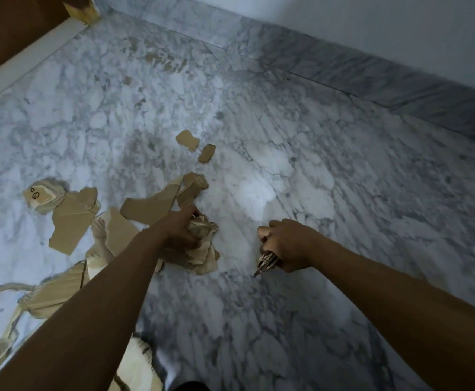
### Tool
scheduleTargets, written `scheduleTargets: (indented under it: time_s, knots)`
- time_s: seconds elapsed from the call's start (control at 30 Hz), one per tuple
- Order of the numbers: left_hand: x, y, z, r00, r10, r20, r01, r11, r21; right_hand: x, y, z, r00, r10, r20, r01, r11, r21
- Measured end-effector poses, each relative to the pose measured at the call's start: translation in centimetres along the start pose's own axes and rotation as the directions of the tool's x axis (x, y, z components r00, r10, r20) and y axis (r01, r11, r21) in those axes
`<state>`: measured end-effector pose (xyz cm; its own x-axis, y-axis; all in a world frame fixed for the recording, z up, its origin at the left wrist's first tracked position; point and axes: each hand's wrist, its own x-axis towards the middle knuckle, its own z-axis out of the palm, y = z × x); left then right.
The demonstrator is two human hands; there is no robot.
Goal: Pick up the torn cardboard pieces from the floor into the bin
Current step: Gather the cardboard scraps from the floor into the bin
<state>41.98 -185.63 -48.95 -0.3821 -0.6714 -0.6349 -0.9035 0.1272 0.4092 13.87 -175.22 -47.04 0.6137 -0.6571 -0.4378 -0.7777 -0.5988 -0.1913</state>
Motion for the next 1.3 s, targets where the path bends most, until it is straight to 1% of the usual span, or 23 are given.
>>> scheduleTargets:
  time_s: [0.13,0.2,0.23,0.27,0.33,0.4,0.43,0.5,0.6,0.77,0.8,0.83,0.87,0.9,0.93,0.97,1.0,1.03,1.07,1.1,1.13,1.23,1.3]
  knots:
    - [-0.1,0.3,-0.2,1.000,-0.013,0.006,0.013,1.000,0.009,0.1,-0.3,-0.2,0.998,0.056,0.001,-0.056,0.997,0.045]
    - [-0.2,0.2,-0.2,1.000,-0.013,0.003,0.013,1.000,-0.002,0.4,-0.6,-0.1,0.992,0.120,0.025,-0.121,0.991,0.051]
    - [-0.3,0.1,-0.2,1.000,-0.015,0.001,0.015,1.000,-0.011,0.3,-0.7,0.1,0.981,0.192,0.030,-0.194,0.976,0.100]
    - [-0.4,0.0,-0.2,1.000,-0.018,0.000,0.018,1.000,-0.018,0.1,-0.6,0.4,0.955,0.296,0.024,-0.295,0.933,0.208]
    - [-0.6,0.1,-0.3,1.000,-0.016,0.012,0.017,1.000,-0.018,-0.7,0.5,1.2,0.847,0.532,0.011,-0.475,0.746,0.467]
    - [-1.0,0.7,-0.6,1.000,0.004,0.026,-0.004,1.000,-0.007,-1.7,1.5,1.1,0.728,0.685,0.035,-0.531,0.530,0.662]
    - [-1.2,1.2,-0.8,0.999,0.015,0.035,-0.015,1.000,-0.003,-2.2,2.1,0.9,0.685,0.728,0.029,-0.524,0.464,0.714]
    - [-1.6,2.5,-1.0,0.997,0.029,0.065,-0.029,1.000,0.005,-2.9,2.9,0.3,0.656,0.754,0.033,-0.499,0.400,0.769]
    - [-2.2,4.4,-0.7,0.993,0.037,0.114,-0.039,0.999,0.011,-3.5,3.3,-1.0,0.681,0.729,0.069,-0.494,0.388,0.778]
    - [-2.5,6.9,-1.0,0.987,0.063,0.151,-0.065,0.998,0.004,-3.7,3.4,-2.5,0.599,0.792,0.123,-0.455,0.209,0.866]
    - [-2.5,7.1,-1.2,0.987,0.075,0.143,-0.075,0.997,-0.001,-3.7,4.0,-2.8,0.616,0.773,0.149,-0.489,0.228,0.842]
    - [-2.4,7.1,-1.3,0.988,0.088,0.131,-0.086,0.996,-0.019,-4.0,4.2,-3.4,0.667,0.718,0.201,-0.518,0.252,0.817]
    - [-2.4,7.2,-1.5,0.988,0.095,0.122,-0.090,0.995,-0.048,-4.2,4.2,-3.1,0.750,0.627,0.211,-0.435,0.227,0.872]
    - [-2.5,7.4,-1.5,0.988,0.107,0.108,-0.099,0.992,-0.079,-4.3,4.2,-3.5,0.762,0.587,0.272,-0.305,-0.045,0.951]
    - [-2.6,7.5,-1.7,0.990,0.107,0.088,-0.096,0.989,-0.115,-4.6,4.3,-3.8,0.789,0.558,0.258,-0.248,-0.095,0.964]
    - [-2.6,7.9,-1.9,0.993,0.105,0.055,-0.095,0.983,-0.160,-5.1,4.5,-3.9,0.789,0.582,0.195,-0.293,0.078,0.953]
    - [-2.6,8.3,-2.1,0.993,0.115,0.017,-0.108,0.969,-0.222,-5.8,4.4,-4.4,0.714,0.666,0.217,-0.304,0.016,0.952]
    - [-2.7,9.0,-2.6,0.992,0.121,-0.023,-0.123,0.952,-0.280,-6.1,4.3,-5.0,0.641,0.734,0.223,-0.219,-0.104,0.970]
    - [-2.8,9.8,-3.1,0.990,0.128,-0.064,-0.142,0.934,-0.329,-6.6,4.0,-5.7,0.621,0.752,0.221,-0.157,-0.157,0.975]
    - [-2.8,10.8,-3.7,0.987,0.129,-0.101,-0.157,0.914,-0.374,-6.9,3.8,-6.6,0.625,0.760,0.180,-0.093,-0.156,0.983]
    - [-3.0,12.1,-4.4,0.982,0.139,-0.127,-0.180,0.890,-0.419,-7.5,3.8,-7.3,0.611,0.772,0.173,-0.082,-0.155,0.984]
    - [-2.9,16.6,-6.3,0.960,0.188,-0.208,-0.268,0.835,-0.481,-9.5,3.5,-9.4,0.575,0.803,0.156,0.029,-0.211,0.977]
    - [-2.7,20.0,-7.1,0.948,0.254,-0.190,-0.317,0.779,-0.541,-11.3,2.9,-10.2,0.519,0.842,0.148,0.092,-0.227,0.970]
